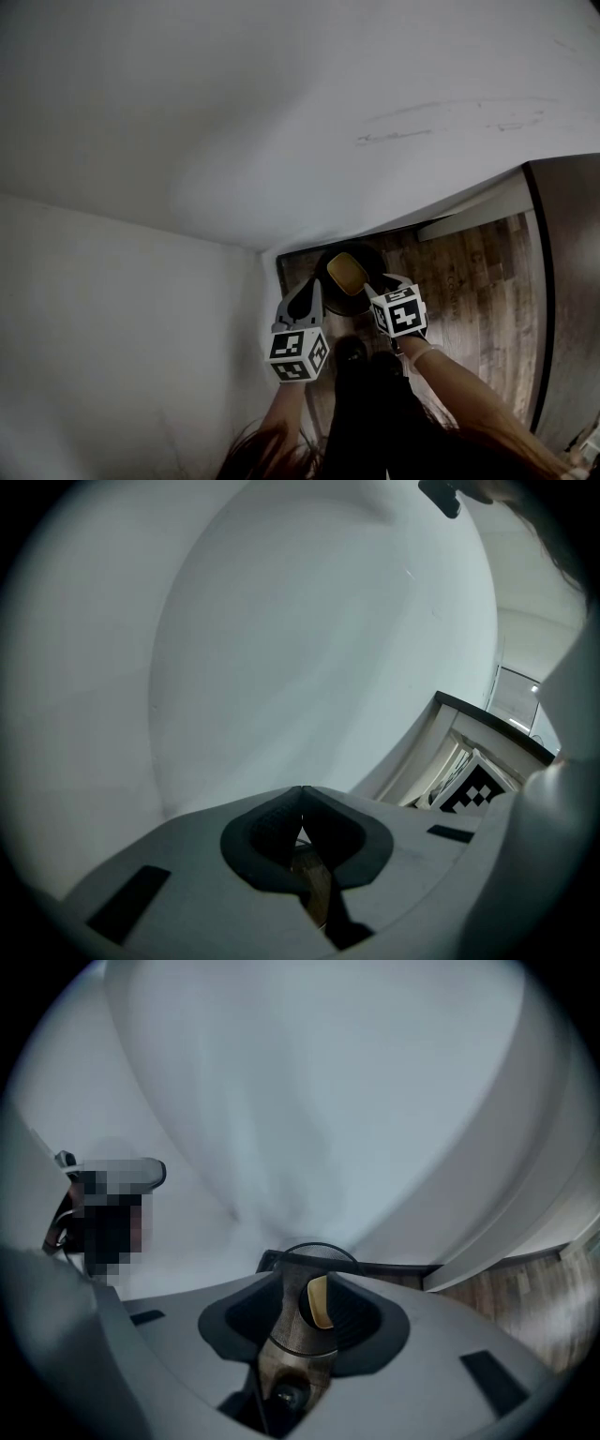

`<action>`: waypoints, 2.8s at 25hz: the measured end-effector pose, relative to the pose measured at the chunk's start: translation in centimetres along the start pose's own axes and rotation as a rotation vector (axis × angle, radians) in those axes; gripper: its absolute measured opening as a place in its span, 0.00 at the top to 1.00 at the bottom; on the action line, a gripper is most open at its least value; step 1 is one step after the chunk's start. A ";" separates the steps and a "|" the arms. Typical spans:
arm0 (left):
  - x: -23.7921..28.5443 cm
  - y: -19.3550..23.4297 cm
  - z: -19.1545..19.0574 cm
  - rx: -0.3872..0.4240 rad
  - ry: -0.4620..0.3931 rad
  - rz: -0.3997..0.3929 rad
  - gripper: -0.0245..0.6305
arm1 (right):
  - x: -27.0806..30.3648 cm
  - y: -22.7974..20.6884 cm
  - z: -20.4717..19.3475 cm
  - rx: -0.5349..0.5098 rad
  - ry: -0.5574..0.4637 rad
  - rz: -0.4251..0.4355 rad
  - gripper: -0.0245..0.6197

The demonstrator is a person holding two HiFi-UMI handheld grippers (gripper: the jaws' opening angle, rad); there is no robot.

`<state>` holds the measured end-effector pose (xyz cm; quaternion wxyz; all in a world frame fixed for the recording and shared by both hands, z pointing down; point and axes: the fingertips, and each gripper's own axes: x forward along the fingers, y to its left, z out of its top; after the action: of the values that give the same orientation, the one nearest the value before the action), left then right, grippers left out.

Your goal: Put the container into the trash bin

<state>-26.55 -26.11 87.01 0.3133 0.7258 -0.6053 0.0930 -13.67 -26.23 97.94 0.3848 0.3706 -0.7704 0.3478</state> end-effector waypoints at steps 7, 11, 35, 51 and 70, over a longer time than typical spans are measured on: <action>-0.1 -0.6 0.9 0.013 -0.008 -0.001 0.93 | -0.7 0.3 0.4 -0.013 0.000 0.012 0.73; -0.8 -1.5 1.9 0.023 -0.013 -0.002 0.93 | -2.1 0.7 0.6 -0.026 -0.003 0.019 0.74; -8.0 -12.7 8.8 0.140 -0.081 -0.037 0.93 | -17.5 1.5 4.9 -0.175 -0.241 0.046 0.83; -14.0 -20.1 16.8 0.173 -0.138 -0.044 0.93 | -30.1 3.0 9.4 -0.190 -0.407 0.050 0.89; -23.8 -28.8 25.2 0.208 -0.242 -0.048 0.93 | -47.5 6.2 14.1 -0.229 -0.664 0.049 0.95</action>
<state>-11.62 -18.85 45.15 0.1631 0.7745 -0.6083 0.0595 -3.22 -20.36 49.45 0.1440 0.3994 -0.8962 0.1288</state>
